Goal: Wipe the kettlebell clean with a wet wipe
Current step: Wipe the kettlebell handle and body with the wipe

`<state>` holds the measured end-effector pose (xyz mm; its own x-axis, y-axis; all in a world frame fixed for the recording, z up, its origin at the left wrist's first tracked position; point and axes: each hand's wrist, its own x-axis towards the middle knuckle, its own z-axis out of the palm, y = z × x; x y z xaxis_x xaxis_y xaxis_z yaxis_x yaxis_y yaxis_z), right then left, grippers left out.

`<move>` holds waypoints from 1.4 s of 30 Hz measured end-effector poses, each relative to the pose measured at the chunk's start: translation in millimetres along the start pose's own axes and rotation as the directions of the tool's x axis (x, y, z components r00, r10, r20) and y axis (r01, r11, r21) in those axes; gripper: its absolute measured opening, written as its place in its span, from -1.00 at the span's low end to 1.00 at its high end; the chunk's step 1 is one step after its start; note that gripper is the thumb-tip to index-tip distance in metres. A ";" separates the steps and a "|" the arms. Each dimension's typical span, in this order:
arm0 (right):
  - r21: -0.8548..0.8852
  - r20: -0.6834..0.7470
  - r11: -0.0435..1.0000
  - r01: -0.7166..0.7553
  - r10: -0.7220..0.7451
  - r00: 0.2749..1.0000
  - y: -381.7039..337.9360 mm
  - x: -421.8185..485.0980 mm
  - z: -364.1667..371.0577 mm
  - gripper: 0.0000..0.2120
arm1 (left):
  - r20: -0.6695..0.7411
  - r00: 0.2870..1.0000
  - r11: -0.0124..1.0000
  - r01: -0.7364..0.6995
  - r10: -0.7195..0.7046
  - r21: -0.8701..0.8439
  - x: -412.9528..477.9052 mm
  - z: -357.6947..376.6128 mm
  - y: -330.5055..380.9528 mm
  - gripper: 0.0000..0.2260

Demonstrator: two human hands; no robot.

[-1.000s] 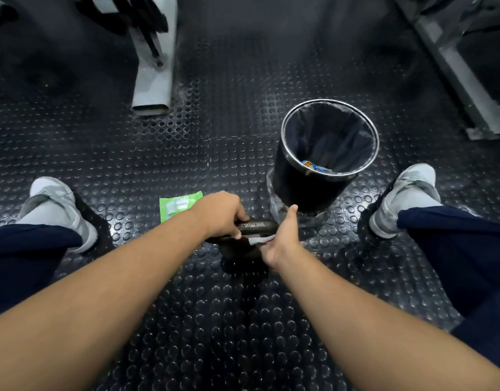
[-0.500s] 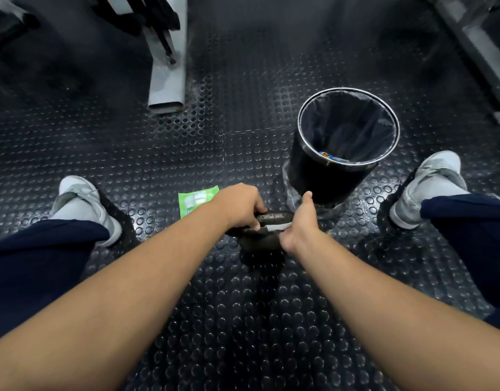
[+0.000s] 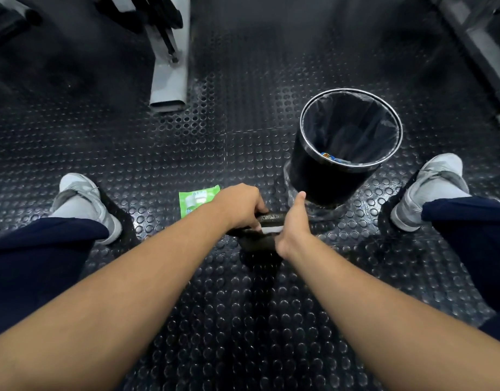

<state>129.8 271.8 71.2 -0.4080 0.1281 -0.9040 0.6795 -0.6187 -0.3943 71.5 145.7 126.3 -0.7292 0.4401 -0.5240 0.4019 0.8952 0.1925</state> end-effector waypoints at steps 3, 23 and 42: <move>-0.045 0.121 0.999 -0.011 0.016 0.992 -2.2 -17.1 -17.2 -0.04 | -0.014 1.000 1.000 0.004 -0.004 -0.014 -1.4 2.4 -1.6 -0.49; 0.039 0.176 0.999 0.031 -0.037 0.984 -13.8 -19.0 -22.5 -0.14 | -0.036 0.999 1.000 -0.014 0.013 -0.014 -5.1 8.1 -4.8 -0.50; -0.249 0.197 0.968 0.032 0.018 0.980 -33.2 -17.8 -25.2 -0.23 | -0.050 0.999 0.999 -0.009 0.008 -0.032 -2.5 7.9 -5.7 -0.51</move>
<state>129.9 309.7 96.3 -0.5075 -0.0382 -0.8608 0.7965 -0.4019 -0.4518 75.4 138.9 120.0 -0.7531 0.4499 -0.4801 0.3907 0.8929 0.2239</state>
